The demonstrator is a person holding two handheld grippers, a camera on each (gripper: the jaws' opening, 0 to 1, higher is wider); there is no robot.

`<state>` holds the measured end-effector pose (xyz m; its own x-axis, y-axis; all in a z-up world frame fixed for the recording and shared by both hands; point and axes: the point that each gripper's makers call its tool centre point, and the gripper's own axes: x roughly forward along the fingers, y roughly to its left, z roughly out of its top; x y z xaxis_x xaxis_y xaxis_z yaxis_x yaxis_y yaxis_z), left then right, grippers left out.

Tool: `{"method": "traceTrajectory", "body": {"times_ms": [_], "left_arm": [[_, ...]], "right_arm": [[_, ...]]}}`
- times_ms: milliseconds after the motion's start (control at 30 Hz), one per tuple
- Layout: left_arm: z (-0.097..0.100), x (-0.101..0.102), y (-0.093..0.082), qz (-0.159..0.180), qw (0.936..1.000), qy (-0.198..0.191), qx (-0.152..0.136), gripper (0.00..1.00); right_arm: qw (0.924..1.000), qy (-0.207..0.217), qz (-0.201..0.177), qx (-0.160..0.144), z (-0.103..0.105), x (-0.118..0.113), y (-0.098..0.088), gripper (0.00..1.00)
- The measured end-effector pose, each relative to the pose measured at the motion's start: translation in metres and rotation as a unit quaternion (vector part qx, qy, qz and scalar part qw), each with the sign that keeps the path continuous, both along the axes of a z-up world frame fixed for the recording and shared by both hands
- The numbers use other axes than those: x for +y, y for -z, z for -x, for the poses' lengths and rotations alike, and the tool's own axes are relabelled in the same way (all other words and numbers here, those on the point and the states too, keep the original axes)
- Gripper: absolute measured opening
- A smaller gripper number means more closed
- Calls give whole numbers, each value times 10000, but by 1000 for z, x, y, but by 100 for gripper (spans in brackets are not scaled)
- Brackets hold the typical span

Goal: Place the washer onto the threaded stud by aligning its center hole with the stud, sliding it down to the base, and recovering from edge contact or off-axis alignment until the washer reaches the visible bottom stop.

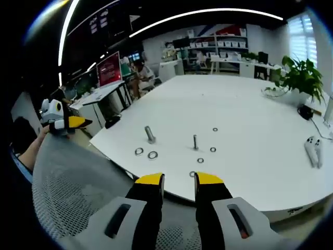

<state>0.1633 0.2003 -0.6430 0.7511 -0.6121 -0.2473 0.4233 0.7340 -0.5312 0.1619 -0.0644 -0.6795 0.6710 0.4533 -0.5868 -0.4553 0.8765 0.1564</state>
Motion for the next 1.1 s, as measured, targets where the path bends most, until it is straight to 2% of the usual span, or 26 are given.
{"method": "traceTrajectory", "body": {"times_ms": [500,800,1100], "left_arm": [[0,-1,1,-3,10000,94,3,24],[2,1,2,23,9999,104,46,27],[1,0,2,20,9999,102,43,27]], "right_arm": [[9999,136,19,-52,-2,-3,-1,25],[9998,91,174,75,2,-1,3,26],[9998,87,133,72,2,-1,3,26]]}}
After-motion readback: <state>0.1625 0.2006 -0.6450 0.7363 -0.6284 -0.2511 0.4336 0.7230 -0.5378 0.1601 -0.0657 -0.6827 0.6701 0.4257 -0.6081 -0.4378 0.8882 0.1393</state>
